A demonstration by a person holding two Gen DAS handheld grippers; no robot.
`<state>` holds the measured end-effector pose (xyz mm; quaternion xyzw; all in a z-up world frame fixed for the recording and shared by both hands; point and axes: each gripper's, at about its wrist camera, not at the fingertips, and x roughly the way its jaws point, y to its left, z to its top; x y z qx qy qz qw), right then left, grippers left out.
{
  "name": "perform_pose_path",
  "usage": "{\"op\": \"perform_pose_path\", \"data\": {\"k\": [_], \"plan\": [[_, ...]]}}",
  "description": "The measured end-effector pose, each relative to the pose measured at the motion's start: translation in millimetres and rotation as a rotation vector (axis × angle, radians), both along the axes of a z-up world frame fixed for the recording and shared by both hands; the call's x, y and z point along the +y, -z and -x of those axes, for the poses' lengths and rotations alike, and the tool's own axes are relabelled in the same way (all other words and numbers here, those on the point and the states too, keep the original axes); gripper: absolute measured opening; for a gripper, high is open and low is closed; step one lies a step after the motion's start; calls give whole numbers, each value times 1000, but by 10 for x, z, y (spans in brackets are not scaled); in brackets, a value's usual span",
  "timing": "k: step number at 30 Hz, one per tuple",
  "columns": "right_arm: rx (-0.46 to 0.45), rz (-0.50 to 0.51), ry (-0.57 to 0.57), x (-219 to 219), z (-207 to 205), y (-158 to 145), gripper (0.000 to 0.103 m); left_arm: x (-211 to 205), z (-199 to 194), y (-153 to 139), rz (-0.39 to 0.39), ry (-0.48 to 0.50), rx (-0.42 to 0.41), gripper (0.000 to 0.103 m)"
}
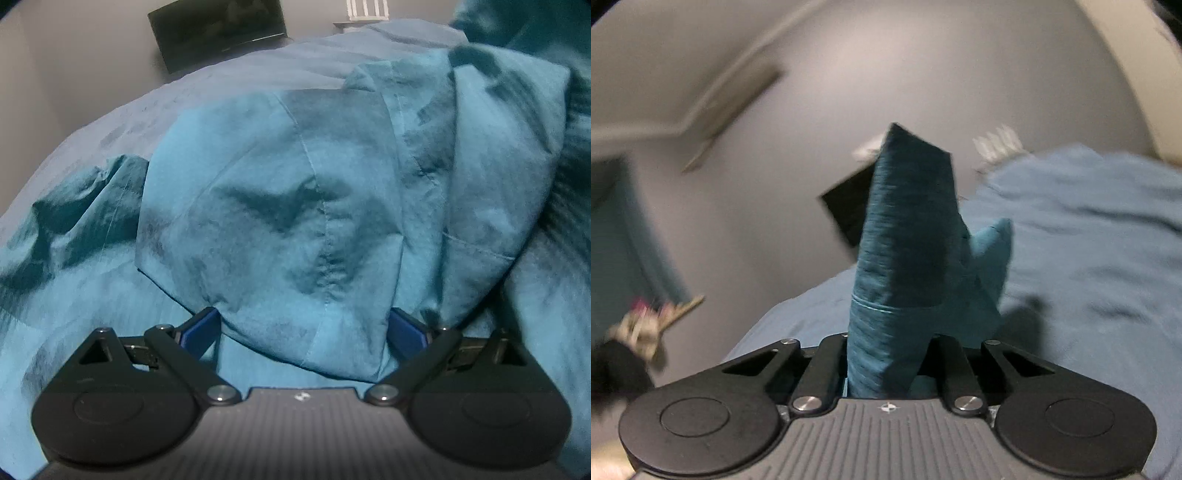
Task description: Fold large clothes
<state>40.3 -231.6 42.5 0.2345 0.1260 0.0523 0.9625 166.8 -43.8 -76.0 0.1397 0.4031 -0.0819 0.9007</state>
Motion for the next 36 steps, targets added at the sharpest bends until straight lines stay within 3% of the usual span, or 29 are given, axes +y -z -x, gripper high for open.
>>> {"op": "perform_pose_path", "data": {"k": [2, 4, 6, 7, 10, 15, 17, 21, 26, 31, 36], "plan": [[-34, 77, -42, 153, 22, -65, 14, 46, -11, -31, 40, -5, 11, 95], [-61, 141, -81, 271, 38, -98, 14, 175, 2, -172, 127, -22, -8, 92], [-57, 156, -86, 296, 37, -107, 14, 347, 16, -443, 243, -66, -99, 92], [-47, 148, -79, 272, 28, -105, 14, 388, 2, -568, 260, -80, -150, 92], [-22, 99, -58, 209, 50, -113, 14, 333, -219, -858, 212, -87, -262, 92], [-30, 99, -76, 192, 19, -100, 14, 46, -785, -873, 157, -72, -239, 92], [-36, 105, -88, 143, 15, -83, 14, -76, -989, -765, 149, -75, -208, 92], [-41, 106, -110, 117, -3, -32, 14, -254, -1293, -427, 52, -74, -184, 97], [-50, 126, -165, 90, -38, 29, 14, -334, -1433, 44, -18, -125, -136, 98], [-48, 187, -250, 165, -154, 160, 14, -385, -1349, 226, -1, -151, -140, 98], [-54, 187, -296, 109, -173, 188, 14, 30, -1173, -205, 142, -100, -86, 96]]}}
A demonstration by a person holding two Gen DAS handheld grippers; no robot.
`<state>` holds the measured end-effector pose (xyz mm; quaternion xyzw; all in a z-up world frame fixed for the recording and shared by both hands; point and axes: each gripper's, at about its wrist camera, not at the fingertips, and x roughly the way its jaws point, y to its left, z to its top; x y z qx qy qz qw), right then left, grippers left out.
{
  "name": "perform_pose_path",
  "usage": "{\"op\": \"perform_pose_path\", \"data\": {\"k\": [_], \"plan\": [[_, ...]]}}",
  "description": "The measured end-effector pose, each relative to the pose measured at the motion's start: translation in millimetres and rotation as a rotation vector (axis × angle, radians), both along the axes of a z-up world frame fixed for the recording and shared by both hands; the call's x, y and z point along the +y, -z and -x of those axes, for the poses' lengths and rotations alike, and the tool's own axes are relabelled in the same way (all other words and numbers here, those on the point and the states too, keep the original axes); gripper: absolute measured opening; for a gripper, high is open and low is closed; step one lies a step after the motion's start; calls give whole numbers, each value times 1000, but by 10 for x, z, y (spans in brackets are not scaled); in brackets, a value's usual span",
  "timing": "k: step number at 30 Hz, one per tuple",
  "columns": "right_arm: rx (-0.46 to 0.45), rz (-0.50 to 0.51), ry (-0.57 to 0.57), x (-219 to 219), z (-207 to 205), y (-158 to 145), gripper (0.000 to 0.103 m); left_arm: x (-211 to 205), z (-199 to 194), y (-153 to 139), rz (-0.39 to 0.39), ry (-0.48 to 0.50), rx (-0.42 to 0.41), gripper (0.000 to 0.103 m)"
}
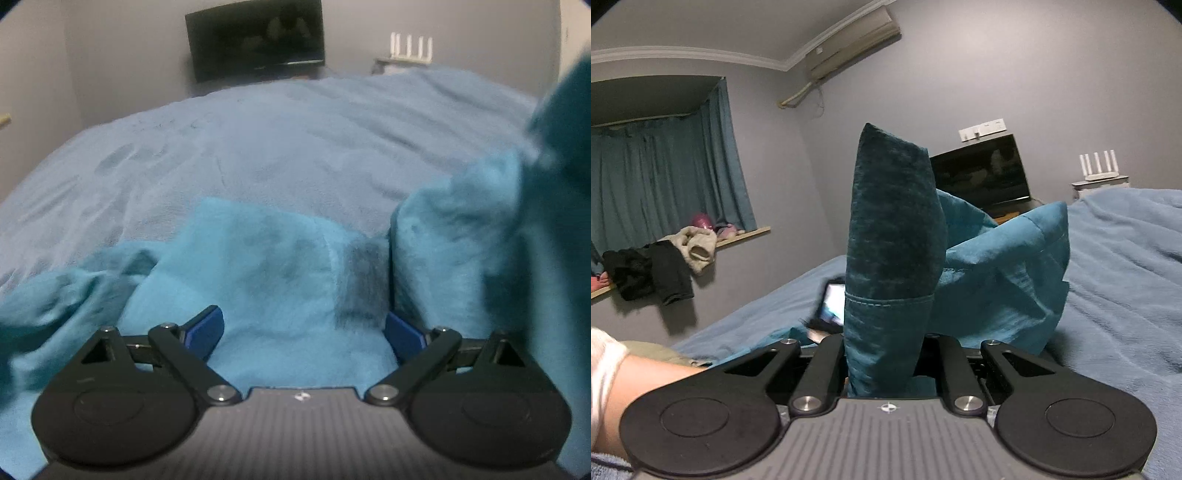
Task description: Fold large clothes
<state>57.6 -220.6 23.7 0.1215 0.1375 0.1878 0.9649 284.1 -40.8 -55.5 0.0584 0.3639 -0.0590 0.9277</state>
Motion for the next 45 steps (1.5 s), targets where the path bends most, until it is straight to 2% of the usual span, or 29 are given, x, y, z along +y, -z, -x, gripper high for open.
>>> {"op": "perform_pose_path", "data": {"k": [4, 5, 7, 8, 12, 16, 19, 24, 27, 32, 36, 37, 39, 40, 41, 42, 43, 45], "plan": [[-3, 11, -6, -32, 61, -7, 14, 506, 443, -391, 64, 19, 33, 96], [-4, 14, -6, -36, 77, -9, 14, 607, 540, -428, 61, 21, 50, 96], [-4, 30, -3, -4, 93, 8, 14, 761, 707, -405, 8, 27, 102, 96], [-5, 39, -2, 16, 99, -4, 14, 842, 793, -416, -4, 18, 101, 96], [-30, 130, -23, 228, 209, -102, 13, 1293, 1151, -738, 94, -64, 16, 96], [-81, 271, -66, 614, 340, -205, 12, 1570, 1455, -1094, 49, -91, -90, 96], [-110, 363, -112, 969, 388, -225, 12, 1844, 1642, -1245, 75, -136, -130, 96], [-136, 532, -217, 1597, 377, -121, 11, 2356, 1838, -1302, 205, -228, -119, 96], [-130, 606, -265, 1889, 326, -4, 10, 2562, 1932, -1337, 274, -247, -120, 96], [-57, 699, -303, 2229, 192, 274, 11, 2827, 1986, -1362, 437, -238, -148, 96], [-29, 761, -379, 2504, 251, 465, 10, 2828, 1982, -1405, 460, -185, -168, 96], [-28, 769, -399, 2543, 263, 516, 10, 2800, 1966, -1396, 449, -162, -159, 95], [-23, 766, -428, 2592, 274, 589, 11, 2766, 1915, -1335, 437, -123, -130, 82], [-8, 751, -434, 2587, 263, 615, 11, 2773, 1891, -1295, 448, -105, -106, 78], [11, 731, -436, 2571, 226, 637, 11, 2800, 1862, -1251, 480, -91, -75, 69], [32, 709, -435, 2541, 194, 658, 11, 2828, 1828, -1219, 519, -79, -46, 64], [48, 686, -435, 2510, 152, 667, 11, 2845, 1813, -1203, 546, -67, -25, 64], [68, 649, -439, 2466, 71, 658, 12, 2815, 1811, -1209, 544, -37, -1, 64]]}}
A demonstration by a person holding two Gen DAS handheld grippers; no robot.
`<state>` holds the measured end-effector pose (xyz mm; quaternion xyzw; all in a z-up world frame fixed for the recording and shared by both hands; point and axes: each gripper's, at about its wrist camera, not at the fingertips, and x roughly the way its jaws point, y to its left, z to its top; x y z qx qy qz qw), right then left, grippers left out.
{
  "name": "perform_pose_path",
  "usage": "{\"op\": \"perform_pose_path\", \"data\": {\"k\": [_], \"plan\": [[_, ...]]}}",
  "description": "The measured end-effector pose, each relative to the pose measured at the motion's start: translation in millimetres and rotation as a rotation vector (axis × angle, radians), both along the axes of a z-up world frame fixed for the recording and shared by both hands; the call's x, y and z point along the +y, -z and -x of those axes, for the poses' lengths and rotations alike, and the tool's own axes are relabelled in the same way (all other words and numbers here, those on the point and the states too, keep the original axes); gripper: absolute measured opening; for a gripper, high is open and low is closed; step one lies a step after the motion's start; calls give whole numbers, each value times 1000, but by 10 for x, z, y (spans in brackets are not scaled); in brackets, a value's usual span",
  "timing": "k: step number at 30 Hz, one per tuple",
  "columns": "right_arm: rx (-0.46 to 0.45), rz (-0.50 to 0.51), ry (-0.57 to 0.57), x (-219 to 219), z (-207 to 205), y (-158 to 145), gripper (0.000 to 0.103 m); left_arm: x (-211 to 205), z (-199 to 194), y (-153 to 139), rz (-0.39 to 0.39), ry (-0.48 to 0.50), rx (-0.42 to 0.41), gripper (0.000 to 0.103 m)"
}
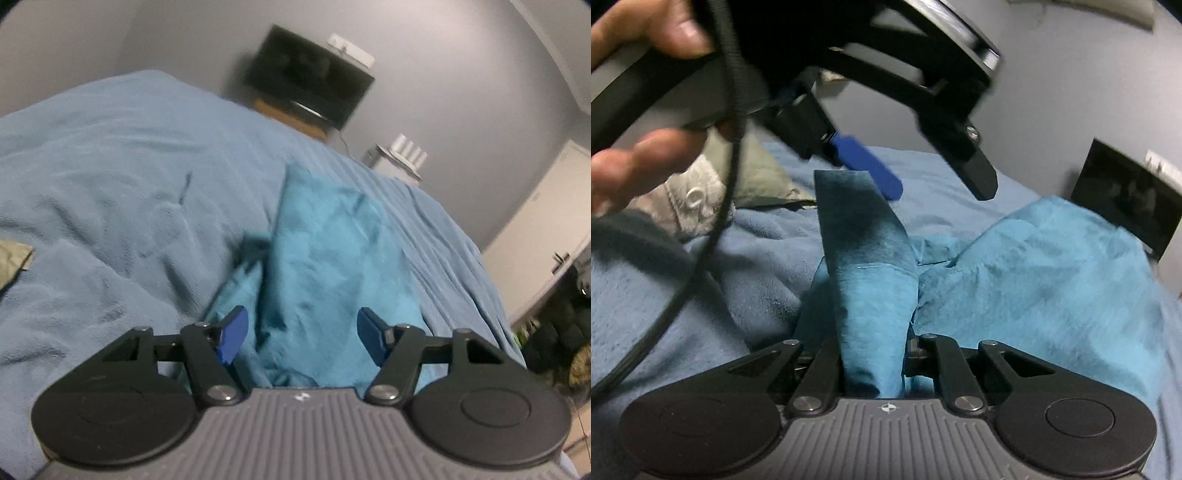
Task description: Fold large clothes
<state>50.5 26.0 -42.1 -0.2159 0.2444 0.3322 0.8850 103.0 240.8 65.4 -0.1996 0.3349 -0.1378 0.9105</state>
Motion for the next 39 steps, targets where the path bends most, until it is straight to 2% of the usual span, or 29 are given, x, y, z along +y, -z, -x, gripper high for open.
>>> {"op": "perform_pose_path", "data": {"k": [3, 7, 10, 11, 12, 15, 18, 20, 22, 27, 29, 31, 32, 36, 37, 39], "plan": [[-19, -4, -11, -1, -4, 16, 15, -101, -11, -13, -18, 57, 15, 64], [-43, 1, -17, 78, -3, -2, 18, -101, -51, 174, -66, 42, 103, 64], [-3, -26, -25, 62, -39, -22, 31, 41, -151, 395, 8, 28, 191, 62], [22, -37, -28, 36, -58, -26, 39, 96, -179, 464, 30, 17, 221, 60], [48, -51, -31, 12, -82, -38, 42, 158, -208, 545, 62, 6, 257, 56], [147, -110, -30, -120, -161, -85, 53, 289, -256, 697, 132, -4, 322, 54], [226, -176, -17, -293, -209, -139, 60, 302, -288, 727, 127, 13, 341, 54], [241, -212, -9, -422, -188, -222, 77, 294, -310, 726, 122, 19, 350, 54], [212, -245, -9, -596, -128, -375, 85, 273, -326, 723, 112, 28, 349, 54], [177, -303, 103, -1183, -170, -732, 85, 180, -345, 677, 98, 68, 323, 54], [189, -311, 216, -1436, -276, -784, 78, 122, -341, 664, 78, 100, 312, 55], [198, -290, 373, -1695, -385, -726, 71, 40, -341, 635, 54, 147, 296, 55], [213, -282, 434, -1795, -452, -677, 70, 13, -324, 613, 41, 163, 289, 59], [339, -345, 540, -2069, -630, -380, 67, -126, -358, 618, -46, 196, 293, 58], [362, -378, 550, -2111, -642, -321, 67, -159, -357, 614, -74, 200, 291, 55], [382, -416, 558, -2127, -674, -258, 67, -233, -350, 585, -130, 199, 278, 23]]}}
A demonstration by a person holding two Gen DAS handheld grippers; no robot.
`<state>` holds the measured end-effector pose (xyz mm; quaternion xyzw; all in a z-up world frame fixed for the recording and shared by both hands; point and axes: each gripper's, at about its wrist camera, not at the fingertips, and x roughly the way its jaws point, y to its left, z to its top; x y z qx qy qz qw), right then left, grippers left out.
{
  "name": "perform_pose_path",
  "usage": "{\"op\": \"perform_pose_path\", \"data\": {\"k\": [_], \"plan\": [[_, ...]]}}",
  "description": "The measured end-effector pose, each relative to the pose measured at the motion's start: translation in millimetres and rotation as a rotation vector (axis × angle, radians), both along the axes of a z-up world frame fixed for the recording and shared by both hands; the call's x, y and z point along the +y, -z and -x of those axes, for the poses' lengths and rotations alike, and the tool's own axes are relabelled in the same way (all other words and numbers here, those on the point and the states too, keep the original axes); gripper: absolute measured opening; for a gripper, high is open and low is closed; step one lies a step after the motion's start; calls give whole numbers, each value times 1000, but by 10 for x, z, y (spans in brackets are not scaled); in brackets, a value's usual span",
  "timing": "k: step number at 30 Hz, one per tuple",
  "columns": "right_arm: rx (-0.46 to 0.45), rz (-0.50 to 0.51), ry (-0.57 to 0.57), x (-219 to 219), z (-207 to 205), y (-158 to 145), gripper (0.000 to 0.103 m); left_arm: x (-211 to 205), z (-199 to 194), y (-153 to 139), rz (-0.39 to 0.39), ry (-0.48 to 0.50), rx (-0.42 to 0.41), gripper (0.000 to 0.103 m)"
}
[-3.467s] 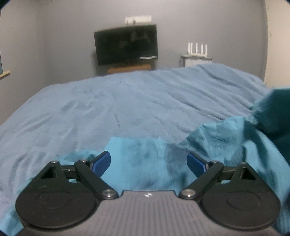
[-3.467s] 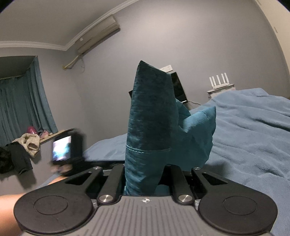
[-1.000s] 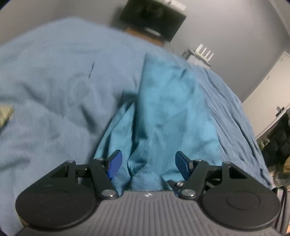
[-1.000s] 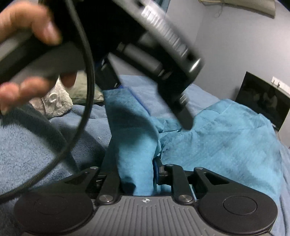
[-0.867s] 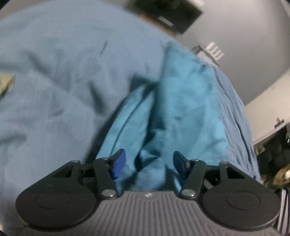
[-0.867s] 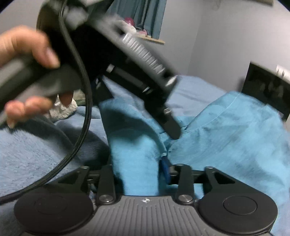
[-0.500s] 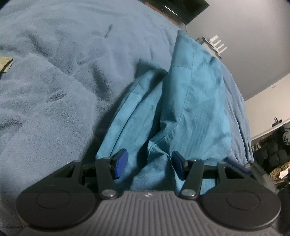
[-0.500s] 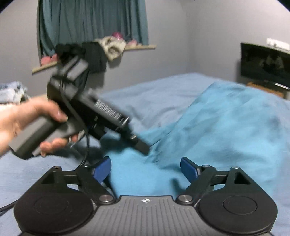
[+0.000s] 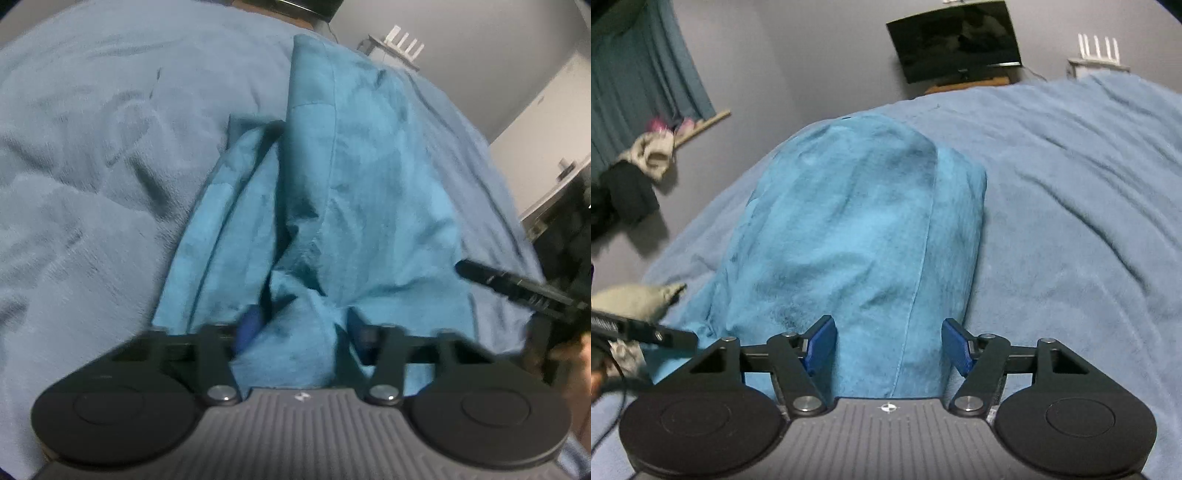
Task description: Fold large clothes
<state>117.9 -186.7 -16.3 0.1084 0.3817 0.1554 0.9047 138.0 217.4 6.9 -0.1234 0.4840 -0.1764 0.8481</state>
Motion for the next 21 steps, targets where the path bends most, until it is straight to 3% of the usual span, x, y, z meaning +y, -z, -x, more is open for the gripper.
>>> {"op": "perform_pose_path", "data": {"k": [3, 8, 11, 16, 18, 19, 21], "plan": [[-3, -27, -20, 116, -13, 12, 67, 20, 101, -123, -19, -16, -75, 12], [-16, -29, -69, 306, -19, 61, 68, 29, 287, -258, -94, -10, -183, 9], [-41, -13, -85, 434, -53, 48, 67, 133, 264, -189, -55, -61, -144, 9], [-196, 90, -133, 768, -160, -299, 65, 263, 316, -166, 18, -129, -113, 9], [-239, 156, -157, 996, -345, -485, 61, 312, 322, -174, 32, -144, -105, 9], [-244, 206, -159, 1127, -476, -531, 53, 327, 324, -166, 38, -150, -98, 9], [-222, 286, -104, 1307, -778, -576, 48, 336, 326, -170, 43, -152, -94, 9]]}}
